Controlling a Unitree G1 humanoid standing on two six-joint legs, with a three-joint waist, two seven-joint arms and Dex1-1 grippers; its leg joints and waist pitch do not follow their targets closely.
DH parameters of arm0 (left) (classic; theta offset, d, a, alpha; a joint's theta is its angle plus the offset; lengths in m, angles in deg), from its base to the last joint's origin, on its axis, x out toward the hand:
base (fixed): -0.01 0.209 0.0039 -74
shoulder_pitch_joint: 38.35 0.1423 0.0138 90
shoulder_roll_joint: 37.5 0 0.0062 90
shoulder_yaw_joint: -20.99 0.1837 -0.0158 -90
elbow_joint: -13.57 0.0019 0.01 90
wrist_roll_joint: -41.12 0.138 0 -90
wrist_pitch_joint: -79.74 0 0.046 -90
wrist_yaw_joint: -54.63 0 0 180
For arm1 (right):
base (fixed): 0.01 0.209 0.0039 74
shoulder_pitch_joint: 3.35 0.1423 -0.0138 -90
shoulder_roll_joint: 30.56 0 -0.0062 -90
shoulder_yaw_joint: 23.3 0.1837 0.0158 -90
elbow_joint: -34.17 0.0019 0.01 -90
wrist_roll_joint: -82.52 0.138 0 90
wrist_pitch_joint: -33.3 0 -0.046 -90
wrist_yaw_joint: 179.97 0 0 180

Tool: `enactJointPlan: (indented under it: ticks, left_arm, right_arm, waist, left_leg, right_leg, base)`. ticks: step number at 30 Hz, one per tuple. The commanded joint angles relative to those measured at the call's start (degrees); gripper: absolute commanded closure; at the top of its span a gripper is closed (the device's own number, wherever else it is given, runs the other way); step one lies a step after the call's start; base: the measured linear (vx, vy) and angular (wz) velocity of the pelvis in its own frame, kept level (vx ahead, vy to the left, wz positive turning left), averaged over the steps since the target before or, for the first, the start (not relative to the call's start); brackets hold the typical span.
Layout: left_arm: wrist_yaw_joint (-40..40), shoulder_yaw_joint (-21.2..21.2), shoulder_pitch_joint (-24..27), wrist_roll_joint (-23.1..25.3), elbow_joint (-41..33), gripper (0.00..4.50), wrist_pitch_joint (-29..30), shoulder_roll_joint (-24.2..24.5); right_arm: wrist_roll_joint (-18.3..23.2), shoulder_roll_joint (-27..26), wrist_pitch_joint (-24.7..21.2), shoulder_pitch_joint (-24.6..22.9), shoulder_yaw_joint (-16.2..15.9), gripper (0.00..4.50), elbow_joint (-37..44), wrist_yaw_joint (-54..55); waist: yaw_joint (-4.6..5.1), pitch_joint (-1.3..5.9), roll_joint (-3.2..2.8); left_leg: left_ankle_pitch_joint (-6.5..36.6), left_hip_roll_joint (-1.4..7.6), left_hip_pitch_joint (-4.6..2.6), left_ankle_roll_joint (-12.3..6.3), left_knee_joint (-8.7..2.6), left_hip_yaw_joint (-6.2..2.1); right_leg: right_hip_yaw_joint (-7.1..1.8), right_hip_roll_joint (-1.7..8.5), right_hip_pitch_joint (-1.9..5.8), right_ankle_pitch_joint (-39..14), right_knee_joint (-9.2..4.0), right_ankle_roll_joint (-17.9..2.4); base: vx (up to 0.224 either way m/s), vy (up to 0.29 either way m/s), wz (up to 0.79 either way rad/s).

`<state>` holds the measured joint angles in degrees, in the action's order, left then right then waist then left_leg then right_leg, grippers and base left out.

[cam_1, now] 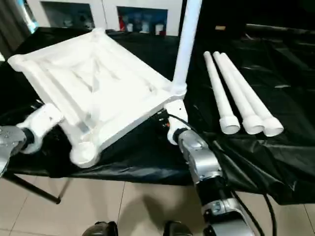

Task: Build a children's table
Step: Rotate table base

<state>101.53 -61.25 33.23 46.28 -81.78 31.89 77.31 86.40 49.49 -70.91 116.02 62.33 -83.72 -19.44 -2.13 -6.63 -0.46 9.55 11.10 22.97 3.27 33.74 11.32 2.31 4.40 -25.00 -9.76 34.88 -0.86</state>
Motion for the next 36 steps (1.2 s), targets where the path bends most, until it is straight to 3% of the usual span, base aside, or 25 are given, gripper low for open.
enactJointPlan:
  ticks: [1, 6, 10, 12, 15, 18, 19, 22, 23, 25, 28, 31, 32, 33, 34, 35, 36]
  left_arm:
    - [4.2, 1.1, 0.1, -4.3, -2.6, 3.48, -2.0, -1.0]
    - [7.7, 3.1, -1.6, -7.6, 0.8, 3.48, -5.4, -5.3]
    - [6.1, 7.4, -5.8, -3.8, 9.4, 3.48, -11.2, -8.5]
    - [4.9, 9.6, -9.9, -2.4, 17.3, 3.48, -16.9, -13.0]
    - [4.8, 10.5, -12.0, -2.4, 21.4, 3.48, -20.8, -15.9]
    - [3.6, 11.2, -14.0, -2.2, 25.1, 3.48, -24.7, -18.8]
    - [2.5, 10.8, -14.6, -2.5, 26.2, 3.48, -26.4, -20.1]
    - [1.0, 8.7, -15.5, -5.2, 28.0, 3.48, -31.1, -24.2]
    - [0.9, 8.3, -15.3, -5.8, 28.2, 3.48, -31.6, -25.2]
    - [2.4, 8.5, -13.7, -7.2, 26.6, 3.48, -33.4, -26.6]
    - [0.1, 5.2, -11.6, -11.5, 24.9, 3.48, -34.8, -31.0]
    - [-10.6, 1.2, -10.9, -10.5, 25.5, 3.48, -37.5, -33.6]
    - [-10.6, 1.2, -10.9, -10.5, 25.5, 3.48, -37.5, -33.6]
    - [-17.3, -1.6, -10.1, -9.2, 24.3, 3.48, -38.0, -34.1]
    - [-17.3, -1.6, -10.1, -9.2, 24.3, 3.48, -38.0, -34.1]
    - [-23.5, -6.0, -7.2, -9.2, 18.8, 3.48, -34.7, -34.9]
    - [-24.3, -6.7, -6.7, -9.2, 17.9, 3.48, -34.3, -35.0]
  right_arm:
    - [0.0, 0.4, 0.3, 0.2, 0.1, 0.91, -0.8, -1.1]
    - [0.4, 0.9, 0.2, 0.3, 0.4, 0.91, -1.0, -2.0]
    - [0.7, 1.1, -0.1, 0.2, 0.4, 0.91, -0.6, -2.7]
    - [0.9, 1.3, -0.8, -0.4, 0.3, 0.91, 0.9, -3.3]
    - [0.7, 2.1, -1.6, -1.3, 0.0, 0.91, 3.4, -3.6]
    - [1.5, 3.7, -4.7, -3.9, 0.0, 0.91, 10.9, -4.8]
    - [2.1, 4.5, -6.1, -5.1, 0.4, 0.91, 14.3, -5.1]
    - [3.9, 6.4, -9.7, -8.5, 2.8, 0.91, 23.1, -4.6]
    - [4.1, 6.5, -10.3, -9.1, 3.4, 0.91, 24.4, -4.3]
    - [4.6, 6.6, -12.2, -10.6, 4.7, 0.91, 27.7, -3.2]
    - [4.7, 6.0, -14.2, -12.8, 6.8, 0.91, 32.0, -0.5]
    - [3.5, 4.6, -16.2, -15.2, 8.8, 0.91, 35.9, 4.2]
    - [3.5, 4.6, -16.2, -15.2, 8.8, 0.91, 35.9, 4.2]
    - [4.1, 3.9, -17.9, -16.5, 9.7, 0.91, 38.2, 5.8]
    - [4.1, 3.9, -17.9, -16.5, 9.7, 0.91, 38.2, 5.8]
    - [5.3, 2.2, -17.5, -18.2, 10.9, 0.91, 40.7, 7.0]
    - [5.4, 2.0, -17.4, -18.6, 11.0, 0.91, 41.1, 7.1]
  waist:
    - [0.12, 4.21, -0.74]
    - [0.10, 4.23, -0.64]
    - [0.26, 4.44, -0.57]
    - [0.24, 4.44, -0.58]
    - [0.17, 4.69, -0.41]
    - [0.00, 4.99, -0.22]
    - [-0.04, 4.95, -0.62]
    - [-0.05, 4.80, -0.13]
    - [-0.40, 5.01, -0.75]
    - [-0.40, 4.85, -0.64]
    - [-0.44, 4.72, -0.40]
    - [-0.19, 4.71, -0.37]
    - [-0.06, 4.69, -0.36]
    - [0.10, 4.68, -0.29]
    - [0.19, 4.62, -0.26]
    - [0.34, 4.76, -0.22]
    - [0.32, 4.76, -0.23]
  left_leg:
    - [10.3, 1.52, -1.92, -1.01, -4.05, -0.62]
    - [10.8, 1.47, -1.93, -0.66, -4.08, -0.58]
    - [9.8, 1.16, -1.73, -1.37, -3.90, -0.59]
    - [9.8, 1.15, -1.76, -1.38, -3.85, -0.59]
    - [8.9, 1.23, -1.38, -1.40, -3.80, -0.76]
    - [7.2, 1.30, -1.37, -2.72, -3.53, -0.77]
    - [6.7, 1.23, -1.29, -3.30, -3.54, -0.81]
    - [7.2, 1.21, -1.23, -4.11, -3.49, -0.68]
    - [7.5, 1.50, -1.34, -4.29, -3.46, -0.87]
    - [9.2, 1.51, -1.43, -4.01, -3.53, -0.79]
    - [10.4, 1.55, -1.33, -3.53, -3.58, -0.74]
    - [12.8, 1.50, -1.36, -2.81, -3.72, -0.77]
    - [13.2, 1.50, -1.26, -2.53, -3.81, -0.90]
    - [13.6, 1.32, -1.18, -2.23, -3.86, -0.97]
    - [14.3, 1.40, -1.25, -2.04, -3.85, -0.98]
    - [14.1, 1.38, -1.29, -1.79, -3.83, -1.01]
    - [14.2, 1.46, -1.23, -1.80, -3.85, -1.03]
  right_leg:
    - [-2.33, 2.58, 3.03, -5.9, -3.30, -13.8]
    - [-2.42, 2.50, 3.02, -6.8, -3.37, -13.3]
    - [-2.42, 2.41, 3.28, -7.0, -3.61, -12.1]
    - [-2.39, 2.37, 3.25, -6.9, -3.77, -12.0]
    - [-2.35, 2.60, 3.77, -4.7, -3.41, -12.7]
    - [-2.37, 2.63, 4.04, -0.9, -2.97, -12.9]
    - [-2.27, 2.54, 4.06, -0.2, -3.01, -13.3]
    - [-2.34, 2.50, 4.16, -0.2, -3.32, -13.3]
    - [-2.27, 2.82, 4.09, -0.6, -3.11, -14.0]
    - [-2.26, 2.75, 3.94, -2.8, -3.48, -14.0]
    - [-2.29, 2.83, 3.90, -5.1, -3.81, -13.9]
    - [-2.18, 2.58, 3.65, -9.6, -4.43, -12.2]
    - [-2.10, 2.46, 3.77, -10.2, -4.35, -11.6]
    - [-2.01, 2.54, 3.84, -11.9, -4.54, -10.5]
    - [-2.03, 2.47, 3.69, -13.4, -4.75, -9.5]
    - [-2.00, 2.46, 3.65, -14.4, -4.69, -9.1]
    - [-2.03, 2.57, 3.65, -14.7, -4.78, -9.1]
  base:
    - [0.000, 0.000, 0.00]
    - [0.000, 0.000, 0.00]
    - [0.000, 0.000, 0.00]
    - [0.000, 0.000, 0.00]
    - [0.000, 0.000, 0.00]
    - [0.000, 0.000, 0.00]
    - [0.000, 0.000, 0.00]
    - [0.000, 0.000, 0.00]
    - [0.000, 0.000, 0.00]
    - [0.000, 0.000, 0.00]
    - [0.000, 0.000, 0.00]
    - [0.000, 0.000, 0.00]
    - [0.000, 0.000, 0.00]
    - [0.000, 0.000, 0.00]
    - [0.000, 0.000, 0.00]
    - [0.000, 0.000, 0.00]
    - [0.000, 0.000, 0.00]
